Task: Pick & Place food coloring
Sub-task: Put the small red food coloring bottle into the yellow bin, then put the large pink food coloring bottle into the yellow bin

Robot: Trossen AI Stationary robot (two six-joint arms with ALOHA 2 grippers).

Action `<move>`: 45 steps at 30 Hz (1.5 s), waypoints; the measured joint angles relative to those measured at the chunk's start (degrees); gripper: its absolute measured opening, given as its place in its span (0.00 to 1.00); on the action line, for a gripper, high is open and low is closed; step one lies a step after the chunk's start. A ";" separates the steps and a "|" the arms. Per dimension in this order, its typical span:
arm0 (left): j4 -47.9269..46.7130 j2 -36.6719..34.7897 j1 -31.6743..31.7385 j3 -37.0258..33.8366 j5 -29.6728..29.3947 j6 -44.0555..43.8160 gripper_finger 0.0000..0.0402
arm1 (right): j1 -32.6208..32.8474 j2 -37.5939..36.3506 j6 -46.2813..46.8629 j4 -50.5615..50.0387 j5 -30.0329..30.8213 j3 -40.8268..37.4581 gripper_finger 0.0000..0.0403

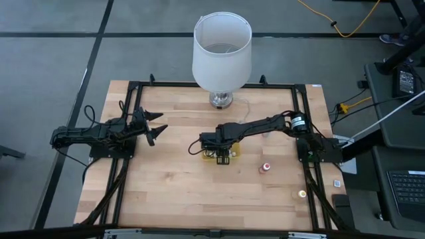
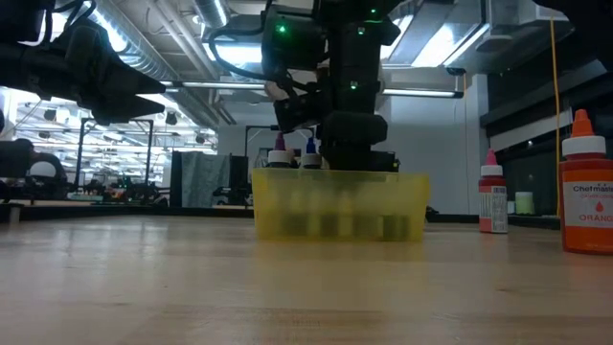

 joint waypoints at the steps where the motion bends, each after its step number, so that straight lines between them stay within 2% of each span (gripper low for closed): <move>1: 0.01 0.00 0.01 0.00 0.00 0.00 0.77 | 0.00 -0.04 0.00 -0.09 0.04 0.00 0.41; 11: 0.01 0.00 0.00 0.00 0.00 0.01 0.77 | 0.00 -2.44 0.12 -2.81 1.92 0.03 0.41; 20: 0.00 0.00 0.00 0.00 0.00 0.01 0.78 | -0.04 -3.81 0.61 -8.52 2.15 3.97 0.40; 32: 0.00 0.00 0.00 0.00 0.01 0.01 0.78 | 0.30 -9.47 11.08 -15.44 3.61 8.07 0.41; 38: 0.02 0.00 0.00 0.00 0.00 0.00 0.77 | 0.59 -13.64 19.21 -19.27 5.17 8.07 0.50; 45: 0.00 0.00 0.00 0.00 0.00 0.02 0.78 | 0.52 -18.47 29.61 -26.91 12.61 8.01 0.61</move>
